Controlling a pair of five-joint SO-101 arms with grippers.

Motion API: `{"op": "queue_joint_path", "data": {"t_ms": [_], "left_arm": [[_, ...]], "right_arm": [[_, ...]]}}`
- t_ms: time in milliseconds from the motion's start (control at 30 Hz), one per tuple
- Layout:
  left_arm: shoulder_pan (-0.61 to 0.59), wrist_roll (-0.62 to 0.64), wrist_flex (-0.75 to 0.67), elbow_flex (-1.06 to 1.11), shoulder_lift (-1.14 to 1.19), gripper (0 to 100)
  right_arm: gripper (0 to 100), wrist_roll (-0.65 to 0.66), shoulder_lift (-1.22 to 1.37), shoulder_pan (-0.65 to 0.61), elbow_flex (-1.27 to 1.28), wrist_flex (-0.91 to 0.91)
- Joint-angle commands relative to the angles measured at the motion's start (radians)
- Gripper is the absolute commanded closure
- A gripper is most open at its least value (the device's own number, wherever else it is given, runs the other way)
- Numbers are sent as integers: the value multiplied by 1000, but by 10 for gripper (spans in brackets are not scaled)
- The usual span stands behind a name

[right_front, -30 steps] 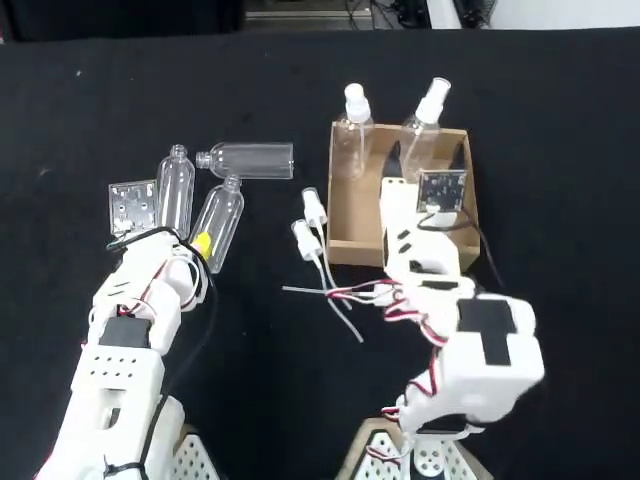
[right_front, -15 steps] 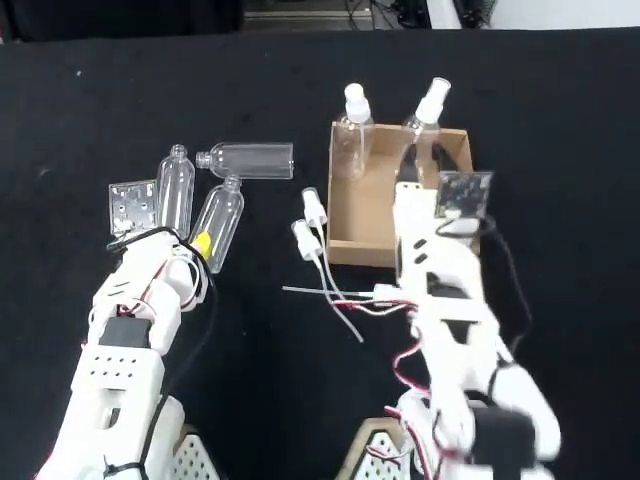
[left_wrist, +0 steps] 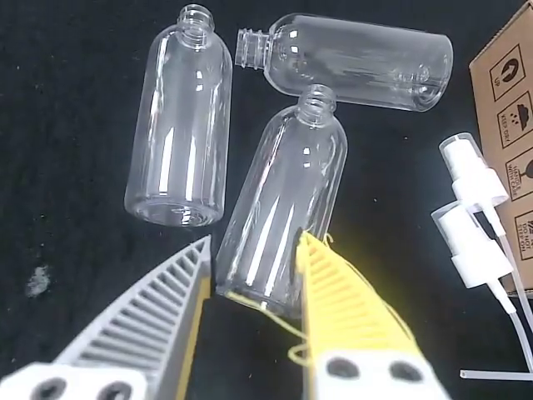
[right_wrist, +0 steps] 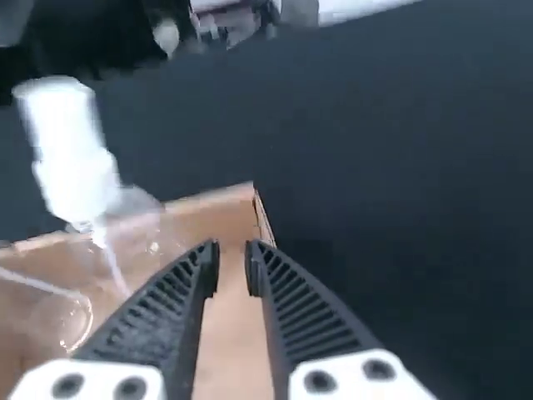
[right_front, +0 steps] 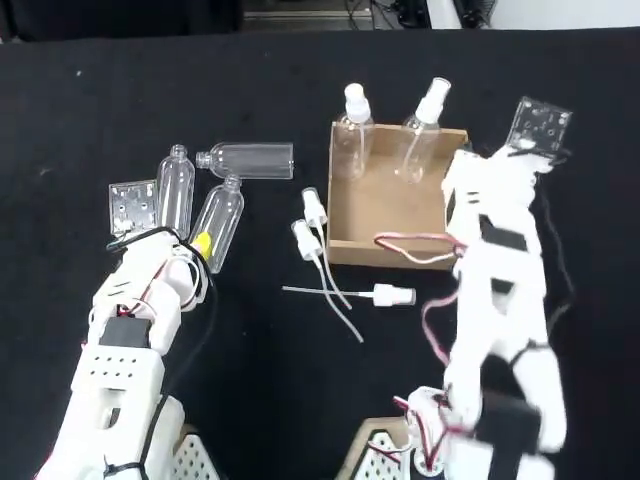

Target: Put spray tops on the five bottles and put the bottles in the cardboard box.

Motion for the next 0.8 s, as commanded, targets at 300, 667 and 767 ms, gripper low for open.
{"op": "queue_joint_path", "data": {"t_ms": [300,667,767], "left_arm": [[-12,0,-20,-5,-17,841],[-12,5,-21,-5,-17,841],[-12,5,-21,-5,-17,841]], "right_arm": [[987,-180,280,-5,-191,-97],[983,-206,285,-83,-163,-98],[983,-204,285,-86,-163,-97]]}}
